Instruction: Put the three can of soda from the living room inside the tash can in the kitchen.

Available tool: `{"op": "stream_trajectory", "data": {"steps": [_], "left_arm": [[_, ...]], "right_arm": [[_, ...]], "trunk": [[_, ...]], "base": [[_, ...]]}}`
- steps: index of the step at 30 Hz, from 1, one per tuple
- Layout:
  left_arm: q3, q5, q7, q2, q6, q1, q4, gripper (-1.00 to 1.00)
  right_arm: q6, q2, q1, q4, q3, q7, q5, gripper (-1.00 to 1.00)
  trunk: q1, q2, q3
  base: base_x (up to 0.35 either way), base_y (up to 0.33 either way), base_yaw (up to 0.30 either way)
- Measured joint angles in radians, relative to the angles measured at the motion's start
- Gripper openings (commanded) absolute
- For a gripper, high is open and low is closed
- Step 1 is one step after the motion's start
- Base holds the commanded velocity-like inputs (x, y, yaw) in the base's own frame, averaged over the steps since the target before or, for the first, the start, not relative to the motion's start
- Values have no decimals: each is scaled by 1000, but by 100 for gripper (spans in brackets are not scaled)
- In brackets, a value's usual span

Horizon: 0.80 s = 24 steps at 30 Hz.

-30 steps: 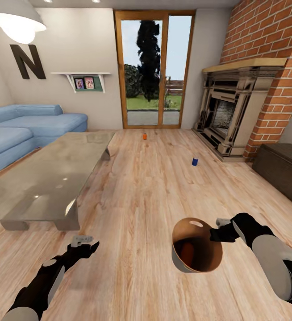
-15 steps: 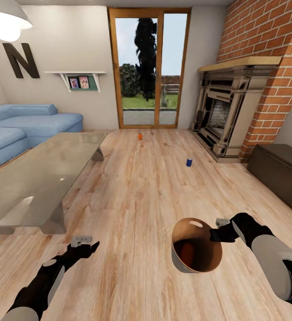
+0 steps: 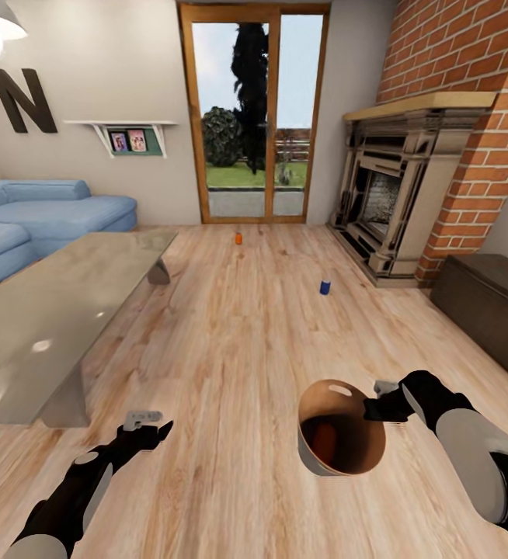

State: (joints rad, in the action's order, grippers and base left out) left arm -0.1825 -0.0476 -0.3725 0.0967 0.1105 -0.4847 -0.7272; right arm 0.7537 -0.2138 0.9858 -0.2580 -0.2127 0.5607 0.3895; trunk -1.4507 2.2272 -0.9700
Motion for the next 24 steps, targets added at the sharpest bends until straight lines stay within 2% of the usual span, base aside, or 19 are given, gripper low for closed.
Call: {"op": "stream_trajectory", "data": {"steps": [8,24], "left_arm": [[0,0,0,0,0,0,0,100],[0,0,0,-1,0,0,0,100]], "right_arm": [[0,1,0,0,0,2,-5,-100],[-2,3,0,0,1,2,-4,-100]], "trunk": [[0,0,2],[0,0,19]], "base": [[314,-91,-42],[323,-6,-184]]}}
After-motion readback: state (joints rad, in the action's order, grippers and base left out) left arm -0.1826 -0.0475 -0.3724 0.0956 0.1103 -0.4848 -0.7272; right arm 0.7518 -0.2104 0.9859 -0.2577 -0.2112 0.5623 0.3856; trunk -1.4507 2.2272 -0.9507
